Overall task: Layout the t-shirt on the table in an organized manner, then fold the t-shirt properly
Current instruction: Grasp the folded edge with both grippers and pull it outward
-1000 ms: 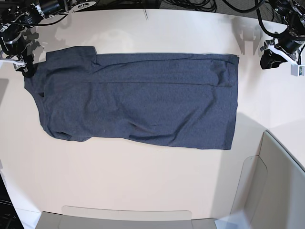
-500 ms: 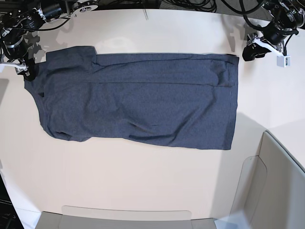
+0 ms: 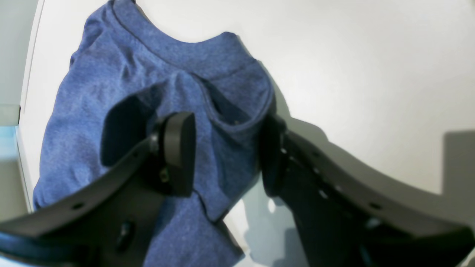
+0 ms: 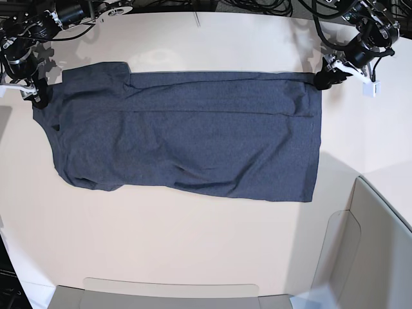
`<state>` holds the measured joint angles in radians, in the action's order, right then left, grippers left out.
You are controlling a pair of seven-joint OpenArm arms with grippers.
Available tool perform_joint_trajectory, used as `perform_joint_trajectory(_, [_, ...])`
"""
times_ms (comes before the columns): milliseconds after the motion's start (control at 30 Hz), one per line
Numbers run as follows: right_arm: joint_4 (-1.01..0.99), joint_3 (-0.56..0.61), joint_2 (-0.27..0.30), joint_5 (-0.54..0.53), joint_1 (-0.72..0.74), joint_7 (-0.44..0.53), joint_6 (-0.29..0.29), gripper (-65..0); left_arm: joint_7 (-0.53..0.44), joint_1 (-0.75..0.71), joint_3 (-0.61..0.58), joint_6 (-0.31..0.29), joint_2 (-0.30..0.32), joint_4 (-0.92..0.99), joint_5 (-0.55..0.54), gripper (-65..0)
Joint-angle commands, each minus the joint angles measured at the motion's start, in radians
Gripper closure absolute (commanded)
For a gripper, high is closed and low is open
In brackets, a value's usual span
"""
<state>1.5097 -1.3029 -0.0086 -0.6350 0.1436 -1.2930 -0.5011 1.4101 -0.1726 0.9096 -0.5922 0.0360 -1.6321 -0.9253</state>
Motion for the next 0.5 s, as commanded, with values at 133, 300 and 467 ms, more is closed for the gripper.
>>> perform_joint_trajectory(133, [0.005,0.001,0.003,0.027,-0.002,-0.035,0.002,-28.0,-0.014,0.025,-0.002,-0.001,-0.008,-0.017,-0.010,-33.5])
perform_joint_trajectory(300, [0.005,0.001,0.003,0.027,-0.002,-0.035,0.002,-27.9,-0.014,0.029,-0.086,-0.001,-0.006,-0.017,-0.010,-33.3])
perform_joint_trajectory(467, [0.005,0.004,0.002,0.027,-0.014,-0.037,0.002,-17.8,-0.014,0.029,-0.155,-0.001,-0.009,-0.017,-0.010,-22.7])
